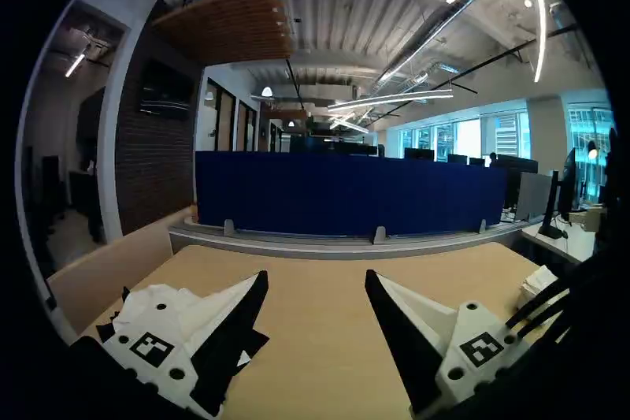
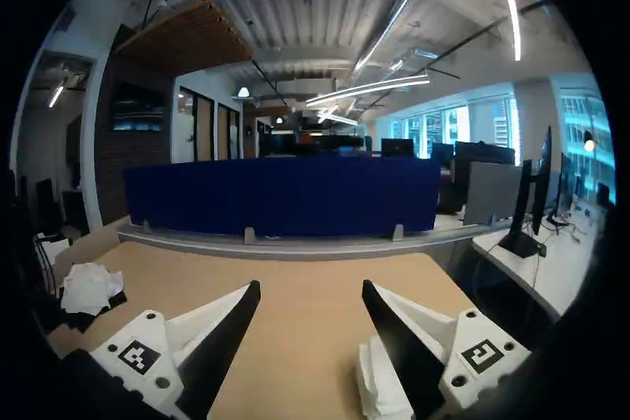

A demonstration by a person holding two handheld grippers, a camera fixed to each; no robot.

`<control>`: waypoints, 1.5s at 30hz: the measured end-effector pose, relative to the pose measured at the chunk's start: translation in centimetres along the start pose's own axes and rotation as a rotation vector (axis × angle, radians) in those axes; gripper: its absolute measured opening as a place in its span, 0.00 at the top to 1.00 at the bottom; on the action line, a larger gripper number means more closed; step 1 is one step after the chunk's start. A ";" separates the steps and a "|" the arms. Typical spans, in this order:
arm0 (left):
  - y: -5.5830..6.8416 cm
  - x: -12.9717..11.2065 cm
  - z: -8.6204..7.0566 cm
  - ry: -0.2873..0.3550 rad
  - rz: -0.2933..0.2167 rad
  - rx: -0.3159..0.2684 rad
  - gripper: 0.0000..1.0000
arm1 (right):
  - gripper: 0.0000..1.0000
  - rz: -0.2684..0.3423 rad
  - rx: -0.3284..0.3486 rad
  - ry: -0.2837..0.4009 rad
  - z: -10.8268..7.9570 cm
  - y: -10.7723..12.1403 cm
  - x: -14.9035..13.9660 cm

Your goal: Fold towel

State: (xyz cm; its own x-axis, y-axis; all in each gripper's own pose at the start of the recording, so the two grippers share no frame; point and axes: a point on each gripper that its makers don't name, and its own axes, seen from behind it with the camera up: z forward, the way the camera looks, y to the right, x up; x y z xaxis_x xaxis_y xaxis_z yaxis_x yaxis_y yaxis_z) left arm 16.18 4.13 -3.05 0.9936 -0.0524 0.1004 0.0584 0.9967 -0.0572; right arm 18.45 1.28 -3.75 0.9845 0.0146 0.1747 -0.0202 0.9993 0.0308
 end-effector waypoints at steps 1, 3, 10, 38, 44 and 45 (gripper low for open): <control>0.0 0.1 0.1 0.004 -0.001 0.000 0.09 | 0.00 0.005 0.001 0.000 0.0 -0.2 0.1; -0.1 0.3 0.4 0.011 -0.001 0.000 0.09 | 0.00 0.013 0.004 0.000 0.1 -0.7 0.2; -0.3 -0.4 1.1 0.017 0.024 0.003 0.09 | 0.00 0.033 0.022 -0.016 0.6 -2.6 0.5; -4.0 -8.8 3.2 0.058 0.030 0.031 0.09 | 0.00 0.040 -0.064 0.026 3.4 -3.6 2.2; -4.5 -11.5 3.6 0.057 0.022 0.033 0.09 | 0.00 0.016 -0.081 0.031 3.5 -2.8 1.9; -4.6 -11.8 3.7 0.059 0.023 0.034 0.09 | 0.00 0.012 -0.083 0.033 3.5 -2.7 1.9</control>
State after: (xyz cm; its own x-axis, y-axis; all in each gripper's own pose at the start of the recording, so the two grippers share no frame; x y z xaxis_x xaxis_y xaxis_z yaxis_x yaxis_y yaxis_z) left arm 3.81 0.37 -0.35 0.9986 -0.0320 0.0410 0.0330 0.9991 -0.0252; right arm 19.76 -1.51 -0.07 0.9896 0.0266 0.1416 -0.0193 0.9984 -0.0529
